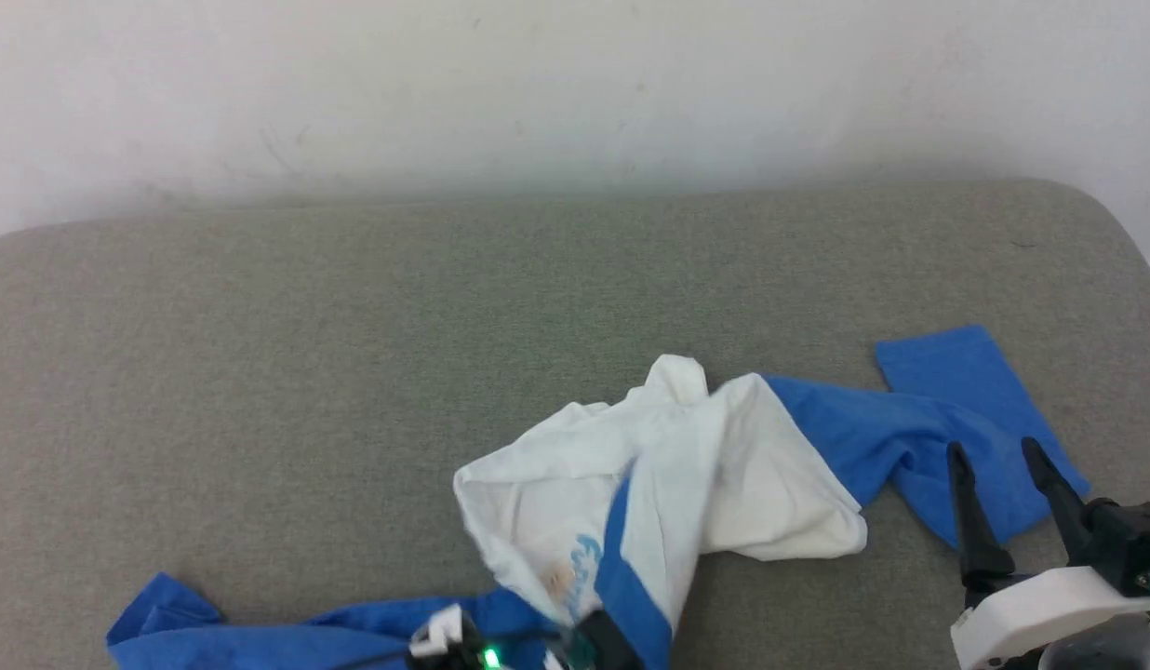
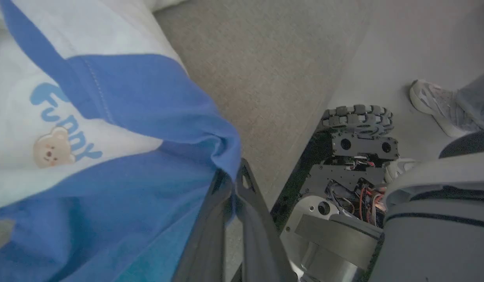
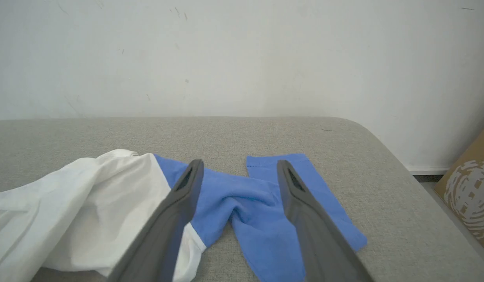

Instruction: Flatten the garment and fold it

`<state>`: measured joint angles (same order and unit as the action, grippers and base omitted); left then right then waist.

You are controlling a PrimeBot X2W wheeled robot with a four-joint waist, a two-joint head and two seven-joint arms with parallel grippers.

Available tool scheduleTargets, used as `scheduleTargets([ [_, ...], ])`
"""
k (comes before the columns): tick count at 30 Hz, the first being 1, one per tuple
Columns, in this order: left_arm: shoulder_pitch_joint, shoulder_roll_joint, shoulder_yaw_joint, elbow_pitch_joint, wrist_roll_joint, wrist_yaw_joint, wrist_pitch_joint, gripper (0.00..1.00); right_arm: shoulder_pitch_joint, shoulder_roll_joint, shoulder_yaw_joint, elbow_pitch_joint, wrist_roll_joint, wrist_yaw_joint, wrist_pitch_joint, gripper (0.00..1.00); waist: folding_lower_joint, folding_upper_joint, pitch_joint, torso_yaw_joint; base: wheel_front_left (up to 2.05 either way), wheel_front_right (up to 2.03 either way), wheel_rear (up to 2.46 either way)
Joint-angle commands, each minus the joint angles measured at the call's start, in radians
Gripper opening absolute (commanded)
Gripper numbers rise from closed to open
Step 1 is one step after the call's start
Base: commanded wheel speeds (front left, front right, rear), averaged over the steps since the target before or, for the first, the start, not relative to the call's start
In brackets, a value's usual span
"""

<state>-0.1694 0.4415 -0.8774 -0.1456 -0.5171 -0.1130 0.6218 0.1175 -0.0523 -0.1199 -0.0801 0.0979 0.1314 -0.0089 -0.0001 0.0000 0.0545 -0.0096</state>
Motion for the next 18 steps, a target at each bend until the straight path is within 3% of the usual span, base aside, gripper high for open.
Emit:
scheduleTargets([
  [1, 0.014, 0.005, -0.022, 0.005, -0.006, -0.006, 0.006, 0.00, 0.004, 0.002, 0.004, -0.003, -0.001, -0.001, 0.003, 1.00, 0.0001, 0.0000, -0.005, 0.005, 0.00, 0.00, 0.00],
  [5, 0.041, 0.017, -0.087, 0.039, -0.029, -0.012, 0.021, 0.00, 0.003, 0.002, 0.008, -0.006, -0.004, -0.001, 0.007, 1.00, 0.0001, 0.0000, -0.007, 0.008, 0.00, 0.00, 0.00],
  [7, 0.045, 0.014, -0.086, 0.043, -0.030, -0.011, -0.005, 1.00, 0.006, 0.002, 0.007, -0.009, -0.004, -0.001, 0.008, 1.00, 0.0001, 0.0000, -0.011, 0.011, 0.00, 0.00, 0.00],
  [13, 0.032, -0.016, 0.007, -0.007, -0.015, 0.055, -0.155, 1.00, 0.021, 0.002, 0.000, -0.019, -0.003, -0.001, 0.012, 1.00, 0.0001, 0.0000, -0.021, 0.019, 0.00, 0.00, 0.00],
  [18, -0.019, -0.021, 0.132, -0.011, 0.012, 0.153, -0.246, 1.00, 0.020, 0.002, 0.005, -0.036, -0.006, -0.001, 0.016, 1.00, 0.0001, 0.0000, -0.012, 0.014, 0.00, 0.00, 0.00],
])
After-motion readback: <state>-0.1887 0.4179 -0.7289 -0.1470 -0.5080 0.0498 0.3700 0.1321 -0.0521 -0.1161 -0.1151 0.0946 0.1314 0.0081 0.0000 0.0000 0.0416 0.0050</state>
